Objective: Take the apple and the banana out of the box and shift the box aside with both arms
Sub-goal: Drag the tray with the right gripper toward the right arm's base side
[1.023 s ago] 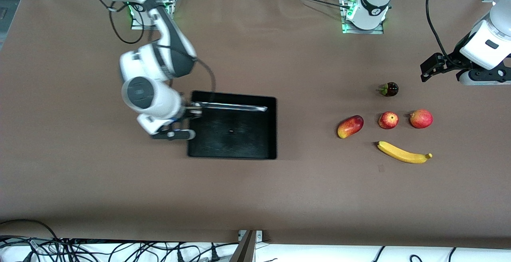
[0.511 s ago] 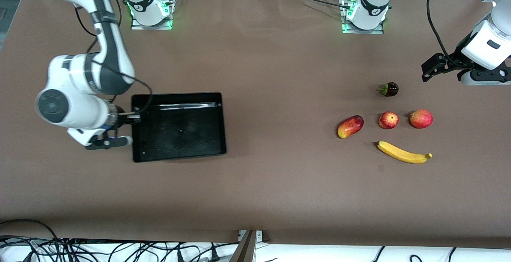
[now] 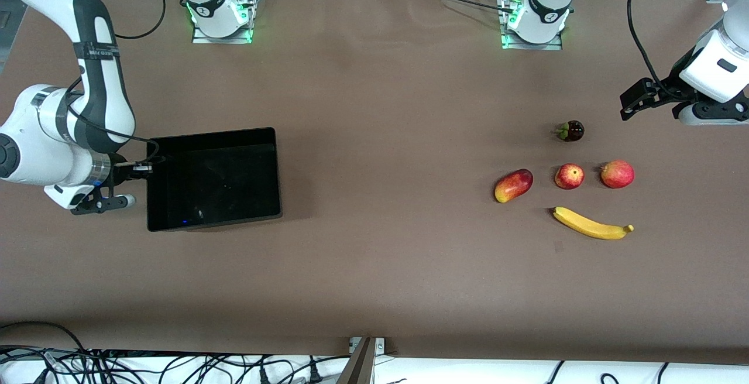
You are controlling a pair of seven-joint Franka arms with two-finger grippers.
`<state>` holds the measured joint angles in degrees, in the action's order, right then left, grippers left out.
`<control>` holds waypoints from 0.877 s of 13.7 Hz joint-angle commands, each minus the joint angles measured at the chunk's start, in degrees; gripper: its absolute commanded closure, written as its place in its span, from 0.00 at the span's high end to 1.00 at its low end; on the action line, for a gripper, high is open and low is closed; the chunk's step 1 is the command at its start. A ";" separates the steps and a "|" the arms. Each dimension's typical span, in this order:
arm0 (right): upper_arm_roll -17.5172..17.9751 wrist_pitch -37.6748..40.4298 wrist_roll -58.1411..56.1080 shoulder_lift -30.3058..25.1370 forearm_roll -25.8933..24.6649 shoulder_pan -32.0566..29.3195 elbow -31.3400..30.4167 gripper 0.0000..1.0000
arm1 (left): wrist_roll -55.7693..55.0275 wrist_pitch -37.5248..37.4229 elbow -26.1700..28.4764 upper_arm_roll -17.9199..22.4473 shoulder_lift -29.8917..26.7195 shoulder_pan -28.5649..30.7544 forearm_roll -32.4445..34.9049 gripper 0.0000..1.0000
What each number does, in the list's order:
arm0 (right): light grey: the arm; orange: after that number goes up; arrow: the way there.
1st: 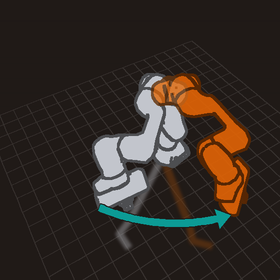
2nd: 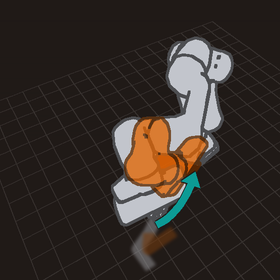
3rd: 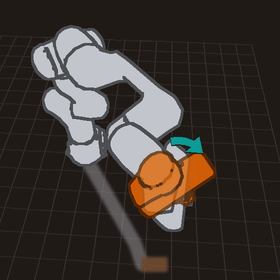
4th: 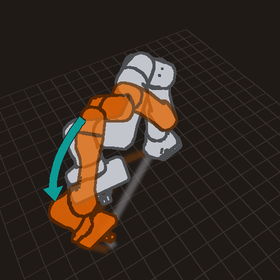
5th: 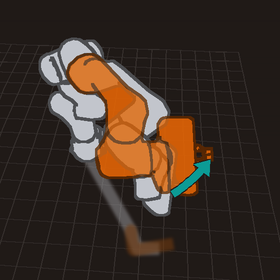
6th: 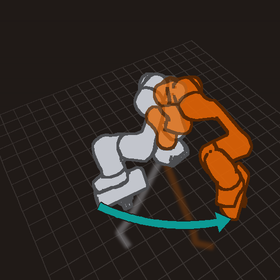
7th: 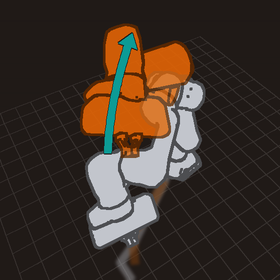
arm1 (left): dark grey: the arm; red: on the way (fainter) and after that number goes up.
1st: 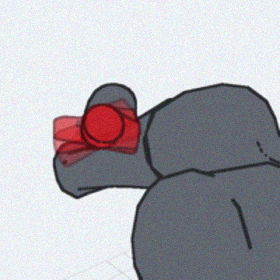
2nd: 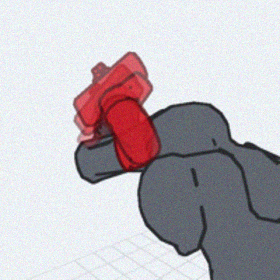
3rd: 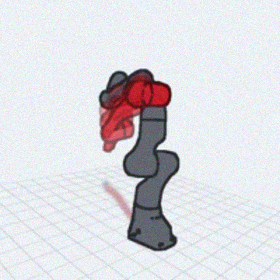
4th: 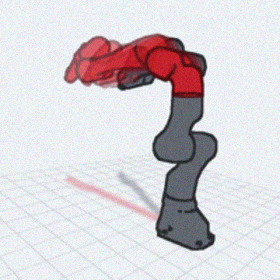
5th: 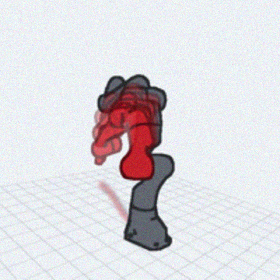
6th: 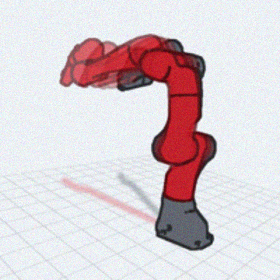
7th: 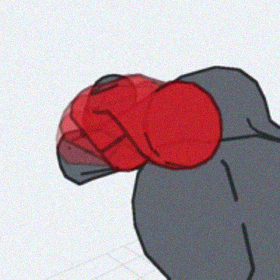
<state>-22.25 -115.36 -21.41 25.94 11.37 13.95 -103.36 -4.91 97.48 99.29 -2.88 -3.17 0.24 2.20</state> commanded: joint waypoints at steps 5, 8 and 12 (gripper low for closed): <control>0.81 -4.44 0.32 -1.50 1.38 -0.67 -5.01 0.46 | 1.31 -0.98 -0.85 -0.11 0.01 0.28 1.22 1.00; 0.89 -3.73 2.08 -2.20 1.29 -0.32 -3.61 1.00 | 1.31 -0.98 -0.85 -0.11 0.01 0.28 1.22 1.00; 1.33 -0.76 4.25 -6.32 1.29 1.43 1.13 1.00 | 1.31 -1.07 -0.85 -0.11 -0.08 0.28 1.22 1.00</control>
<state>-21.32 -119.05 -19.76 23.38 11.80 14.20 -103.79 -4.90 97.48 99.29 -2.84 -3.17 0.29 2.20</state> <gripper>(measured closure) 0.203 0.000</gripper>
